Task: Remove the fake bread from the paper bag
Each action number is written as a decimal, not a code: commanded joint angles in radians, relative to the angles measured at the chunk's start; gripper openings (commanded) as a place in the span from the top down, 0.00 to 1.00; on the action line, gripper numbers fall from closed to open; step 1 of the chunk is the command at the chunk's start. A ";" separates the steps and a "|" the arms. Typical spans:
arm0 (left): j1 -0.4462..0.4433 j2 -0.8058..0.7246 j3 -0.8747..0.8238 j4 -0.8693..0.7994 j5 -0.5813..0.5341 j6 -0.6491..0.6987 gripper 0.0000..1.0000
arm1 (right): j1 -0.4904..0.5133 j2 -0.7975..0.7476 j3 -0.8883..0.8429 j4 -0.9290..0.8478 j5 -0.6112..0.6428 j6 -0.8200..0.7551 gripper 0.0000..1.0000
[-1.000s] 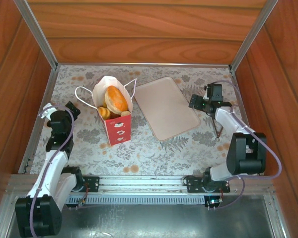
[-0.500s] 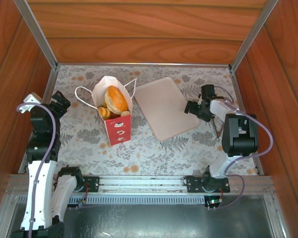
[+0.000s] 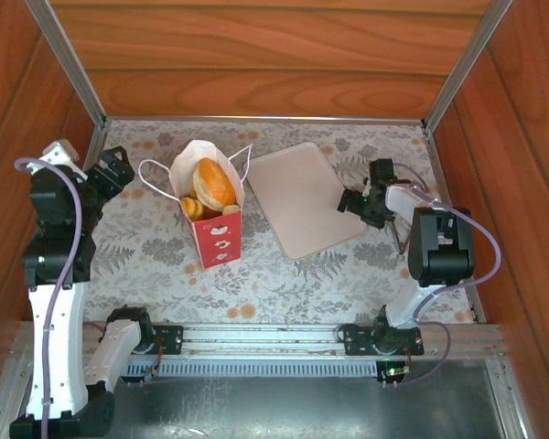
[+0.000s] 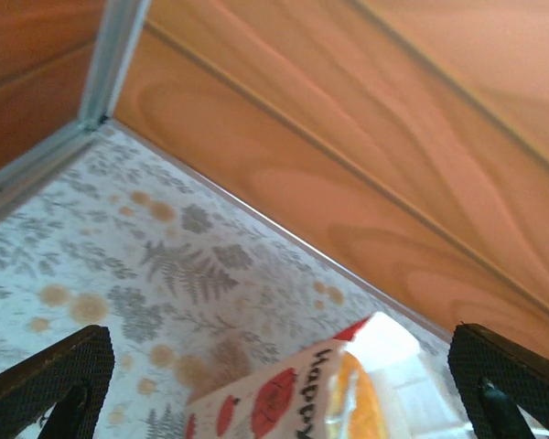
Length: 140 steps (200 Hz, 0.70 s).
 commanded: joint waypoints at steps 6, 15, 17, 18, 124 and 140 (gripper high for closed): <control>-0.021 0.052 0.033 -0.038 0.132 0.037 0.02 | 0.025 -0.009 -0.026 -0.016 -0.046 0.044 0.00; -0.034 0.065 0.033 -0.043 0.135 0.043 0.02 | 0.035 -0.014 -0.030 -0.020 -0.046 0.052 0.00; -0.037 0.068 0.033 -0.045 0.136 0.045 0.02 | 0.037 -0.016 -0.031 -0.021 -0.046 0.055 0.00; -0.039 0.070 0.033 -0.046 0.136 0.046 0.02 | 0.039 -0.016 -0.032 -0.022 -0.045 0.056 0.00; -0.310 0.269 0.072 -0.248 -0.022 0.097 0.08 | 0.184 -0.107 -0.101 -0.050 0.026 0.175 0.00; -0.337 0.292 0.066 -0.246 -0.033 0.080 0.10 | 0.195 -0.114 -0.107 -0.047 0.029 0.184 0.00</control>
